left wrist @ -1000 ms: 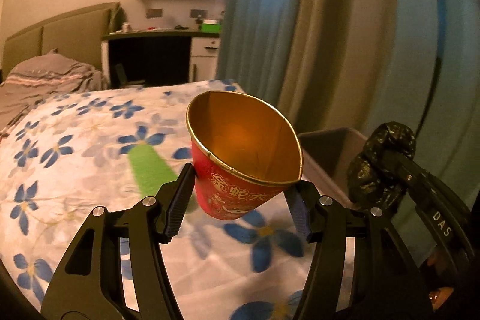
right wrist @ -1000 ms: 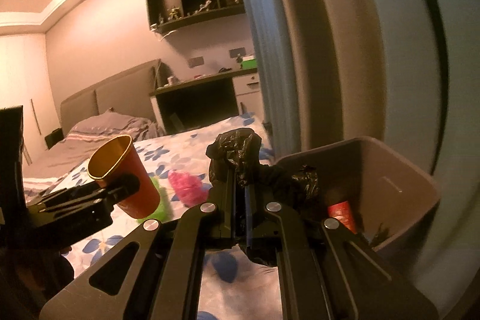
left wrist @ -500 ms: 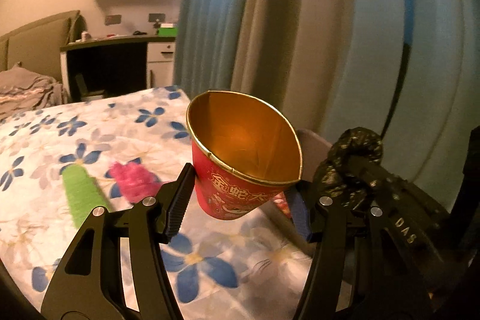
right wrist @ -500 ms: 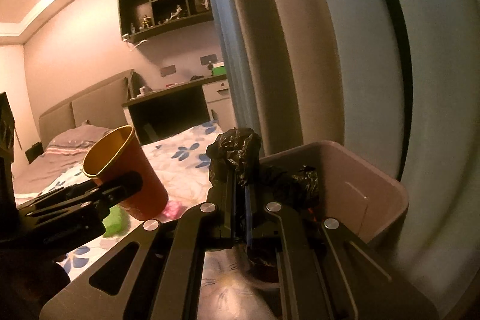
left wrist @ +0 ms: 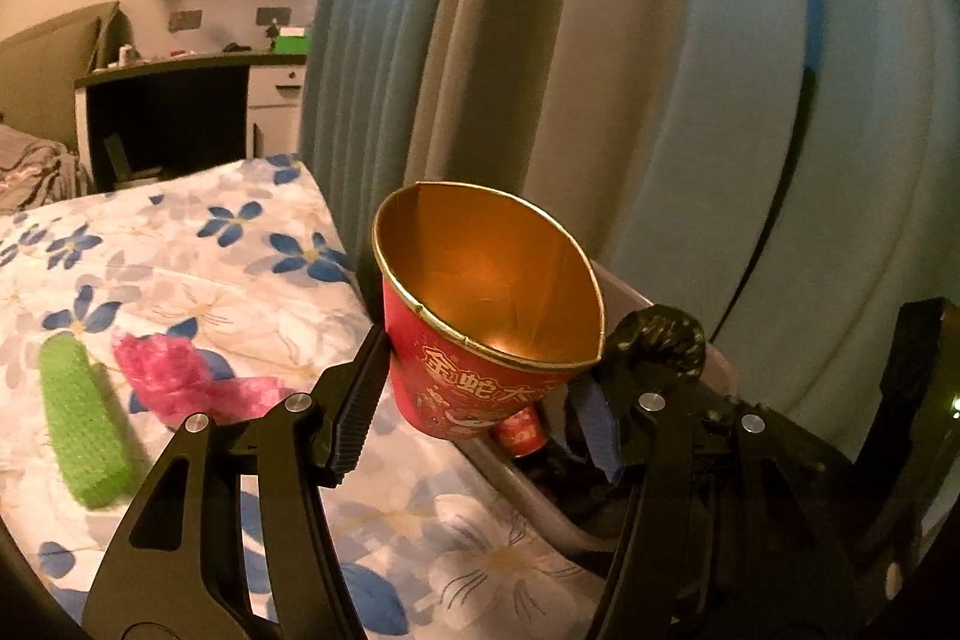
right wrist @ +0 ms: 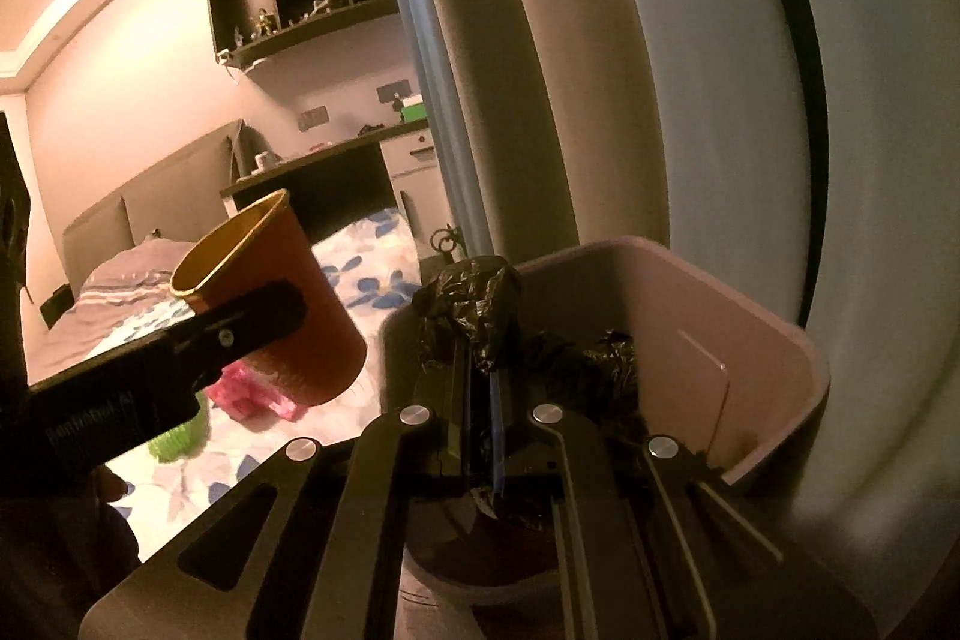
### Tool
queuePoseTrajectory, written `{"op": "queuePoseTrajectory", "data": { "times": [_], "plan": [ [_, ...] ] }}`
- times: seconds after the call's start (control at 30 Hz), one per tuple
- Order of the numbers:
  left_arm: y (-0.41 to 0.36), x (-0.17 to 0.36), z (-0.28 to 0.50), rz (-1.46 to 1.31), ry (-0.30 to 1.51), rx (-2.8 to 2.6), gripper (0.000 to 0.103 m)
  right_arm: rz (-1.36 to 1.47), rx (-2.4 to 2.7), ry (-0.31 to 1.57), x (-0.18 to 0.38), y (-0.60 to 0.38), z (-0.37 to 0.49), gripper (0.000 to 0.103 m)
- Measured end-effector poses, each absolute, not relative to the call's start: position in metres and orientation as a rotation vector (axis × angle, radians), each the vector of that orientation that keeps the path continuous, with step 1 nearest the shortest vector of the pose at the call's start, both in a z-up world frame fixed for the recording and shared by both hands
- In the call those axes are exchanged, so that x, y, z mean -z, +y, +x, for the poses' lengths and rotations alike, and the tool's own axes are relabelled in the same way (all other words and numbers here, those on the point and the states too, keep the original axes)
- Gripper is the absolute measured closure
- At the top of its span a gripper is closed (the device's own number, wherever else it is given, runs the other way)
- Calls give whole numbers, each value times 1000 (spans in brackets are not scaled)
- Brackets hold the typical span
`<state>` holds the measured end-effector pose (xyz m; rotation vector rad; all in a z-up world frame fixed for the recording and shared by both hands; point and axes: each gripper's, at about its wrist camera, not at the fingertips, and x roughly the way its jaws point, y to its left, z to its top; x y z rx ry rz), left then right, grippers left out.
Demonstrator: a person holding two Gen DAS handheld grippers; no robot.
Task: Collect trash
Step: 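Carry the black bag and red cup in both tools over the grey bin, then open both tools over the grey bin to drop bag and cup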
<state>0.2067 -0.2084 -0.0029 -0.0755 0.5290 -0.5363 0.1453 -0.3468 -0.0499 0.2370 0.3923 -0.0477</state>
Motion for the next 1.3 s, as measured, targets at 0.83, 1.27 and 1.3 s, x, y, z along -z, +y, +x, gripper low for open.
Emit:
{"op": "queuePoseTrajectory", "data": {
  "times": [0.83,1.27,1.3],
  "plan": [
    [-257,35,223,-108,629,679,45,226,351,244,42,-393,93,43],
    [-261,44,211,-33,644,578,13,271,340,248,41,-400,92,42],
    [-257,43,210,-34,641,554,11,273,337,250,41,-400,92,42]
  ]
}}
